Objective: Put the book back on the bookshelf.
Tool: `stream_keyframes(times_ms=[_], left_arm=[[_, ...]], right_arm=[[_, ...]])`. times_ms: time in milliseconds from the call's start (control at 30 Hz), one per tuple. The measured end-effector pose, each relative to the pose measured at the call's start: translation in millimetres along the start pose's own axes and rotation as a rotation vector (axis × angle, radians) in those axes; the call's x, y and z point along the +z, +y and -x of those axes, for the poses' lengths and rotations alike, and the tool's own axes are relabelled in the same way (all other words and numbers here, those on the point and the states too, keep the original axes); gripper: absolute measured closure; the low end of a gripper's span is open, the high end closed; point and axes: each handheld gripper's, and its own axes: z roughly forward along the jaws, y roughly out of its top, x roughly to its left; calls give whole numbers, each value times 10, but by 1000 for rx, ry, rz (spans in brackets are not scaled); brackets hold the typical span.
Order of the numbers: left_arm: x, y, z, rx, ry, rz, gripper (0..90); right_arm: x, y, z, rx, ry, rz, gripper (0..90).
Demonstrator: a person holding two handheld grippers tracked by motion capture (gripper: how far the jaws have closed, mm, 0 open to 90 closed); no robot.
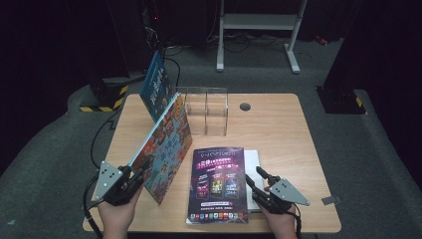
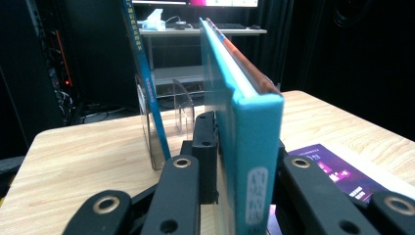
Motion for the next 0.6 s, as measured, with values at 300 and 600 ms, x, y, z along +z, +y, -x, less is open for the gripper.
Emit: stream_keyframes(times_ms=[300,600], left_arm=[[96,5,15,18,8,12,767],[204,8,38,12,-3,13,768]], right_arm=[[-99,-47,0,5,-33,-15,524],[-136,-73,25,9,-52,-34,521]])
